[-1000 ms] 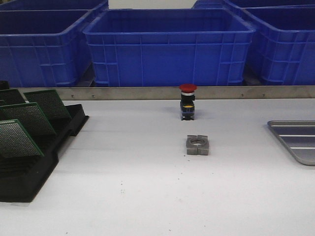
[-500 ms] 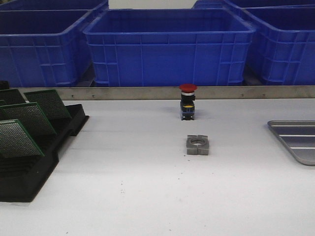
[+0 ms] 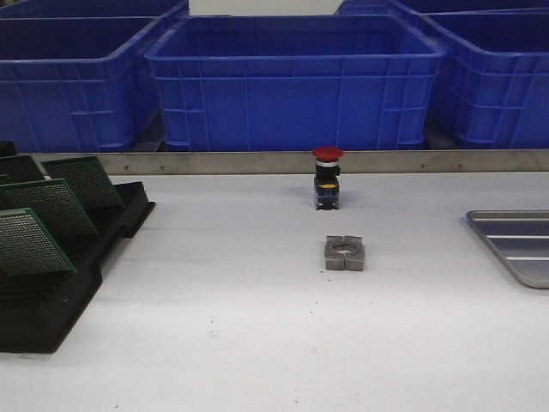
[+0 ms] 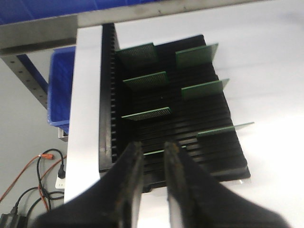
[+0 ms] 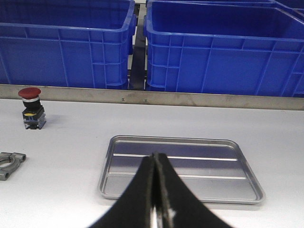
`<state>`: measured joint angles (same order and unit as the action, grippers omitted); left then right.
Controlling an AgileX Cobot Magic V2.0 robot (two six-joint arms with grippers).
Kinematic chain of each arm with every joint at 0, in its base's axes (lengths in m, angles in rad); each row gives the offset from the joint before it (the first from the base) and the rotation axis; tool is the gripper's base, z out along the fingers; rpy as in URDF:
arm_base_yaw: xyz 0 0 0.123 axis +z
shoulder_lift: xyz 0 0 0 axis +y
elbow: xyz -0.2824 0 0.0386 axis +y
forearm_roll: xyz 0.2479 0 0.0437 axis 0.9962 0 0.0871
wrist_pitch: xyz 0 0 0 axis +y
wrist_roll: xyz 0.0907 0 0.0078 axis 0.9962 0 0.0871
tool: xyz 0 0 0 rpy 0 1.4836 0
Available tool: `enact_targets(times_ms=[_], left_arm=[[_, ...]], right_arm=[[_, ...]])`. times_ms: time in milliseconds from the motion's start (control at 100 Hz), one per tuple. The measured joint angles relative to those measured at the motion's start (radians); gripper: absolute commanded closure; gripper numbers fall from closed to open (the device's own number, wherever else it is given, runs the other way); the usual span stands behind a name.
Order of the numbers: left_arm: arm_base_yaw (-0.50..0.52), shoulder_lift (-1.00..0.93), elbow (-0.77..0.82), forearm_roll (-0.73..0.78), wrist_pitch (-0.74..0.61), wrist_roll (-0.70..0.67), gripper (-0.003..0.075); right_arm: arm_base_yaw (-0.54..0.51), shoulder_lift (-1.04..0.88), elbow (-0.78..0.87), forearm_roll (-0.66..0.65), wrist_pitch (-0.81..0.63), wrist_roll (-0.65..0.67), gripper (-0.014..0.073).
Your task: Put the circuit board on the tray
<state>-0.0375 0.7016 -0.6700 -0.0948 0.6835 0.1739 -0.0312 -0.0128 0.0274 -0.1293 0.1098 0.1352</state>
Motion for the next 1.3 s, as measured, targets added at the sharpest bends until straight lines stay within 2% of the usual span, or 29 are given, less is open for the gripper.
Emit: enact_targets(times_ms=[50,120,450,590,760,1070,1120,1190,1300], left_arm=[[0.0,0.06,-0.029,-0.051,0.009,0.088,0.0344],[0.0,0.126,-0.063,-0.113,0.025,0.226,0.0293],[0.0,0.402,-0.152,-0.29,0.088,0.983,0.03],[0.0,0.494,-0.152,-0.347,0.086,1.191,0.03],[-0.02,0.6,-0.152,-0.373,0.054,1.297,0.03],[-0.098,0.75,-0.158,-0.385,-0.057,1.317,0.031],[-0.102,0.768,-0.158,-0.388,-0.063,1.318,0.0346],[-0.102,0.787,-0.158,-0.39,-0.067,1.319,0.0442],[-0.102,0.795,-0.158,-0.39,-0.069,1.319,0.065]], right_arm=[[0.0,0.0,0.0,0.0,0.0,0.0,0.0661],[0.0,0.0,0.0,0.0,0.0,0.0,0.0661],[0.0,0.0,0.0,0.0,0.0,0.0,0.0661],[0.0,0.0,0.0,0.0,0.0,0.0,0.0661],[0.0,0.0,0.0,0.0,0.0,0.0,0.0661],[0.0,0.0,0.0,0.0,0.0,0.0,0.0661],[0.0,0.0,0.0,0.0,0.0,0.0,0.0661],[0.0,0.0,0.0,0.0,0.0,0.0,0.0661],[0.0,0.0,0.0,0.0,0.0,0.0,0.0661]])
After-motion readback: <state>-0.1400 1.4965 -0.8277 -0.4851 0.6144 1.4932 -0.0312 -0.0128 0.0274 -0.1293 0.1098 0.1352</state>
